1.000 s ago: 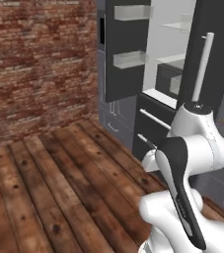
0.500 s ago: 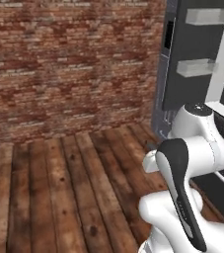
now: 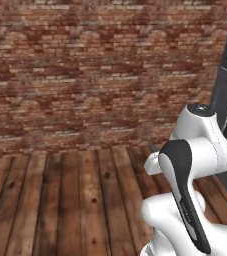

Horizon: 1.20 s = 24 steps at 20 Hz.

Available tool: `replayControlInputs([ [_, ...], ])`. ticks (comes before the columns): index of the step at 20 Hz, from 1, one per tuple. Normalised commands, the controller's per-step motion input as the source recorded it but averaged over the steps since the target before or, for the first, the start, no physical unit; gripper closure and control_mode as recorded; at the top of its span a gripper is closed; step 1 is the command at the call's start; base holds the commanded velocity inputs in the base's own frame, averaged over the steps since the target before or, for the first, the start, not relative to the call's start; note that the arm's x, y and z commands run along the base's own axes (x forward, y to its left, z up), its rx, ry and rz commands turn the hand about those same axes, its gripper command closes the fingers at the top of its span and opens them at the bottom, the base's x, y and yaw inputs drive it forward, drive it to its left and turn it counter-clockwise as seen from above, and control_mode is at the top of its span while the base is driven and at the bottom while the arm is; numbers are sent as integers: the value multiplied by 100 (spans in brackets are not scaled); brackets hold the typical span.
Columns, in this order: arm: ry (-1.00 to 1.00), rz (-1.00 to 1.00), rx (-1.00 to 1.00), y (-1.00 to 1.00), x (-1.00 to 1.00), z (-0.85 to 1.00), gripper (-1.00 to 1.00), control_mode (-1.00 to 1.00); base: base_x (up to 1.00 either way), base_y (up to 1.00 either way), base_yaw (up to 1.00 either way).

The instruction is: Retrieve the butter from the fridge and place it on a plate on the dining table. Then retrieve the butter knife by the fridge and place it near the plate.

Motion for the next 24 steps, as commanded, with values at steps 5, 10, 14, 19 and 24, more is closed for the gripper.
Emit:
replayControlInputs([
  [5, 0, 0, 0, 0, 0, 0, 100, 100, 100, 53, 31],
  [10, 0, 0, 0, 0, 0, 0, 100, 100, 100, 55, 42],
  [14, 0, 0, 0, 0, 0, 0, 100, 100, 100, 67, 46],
  [19, 0, 0, 0, 0, 0, 0, 100, 100, 100, 56, 54],
  [24, 0, 0, 0, 0, 0, 0, 100, 100, 97, 37, 65],
])
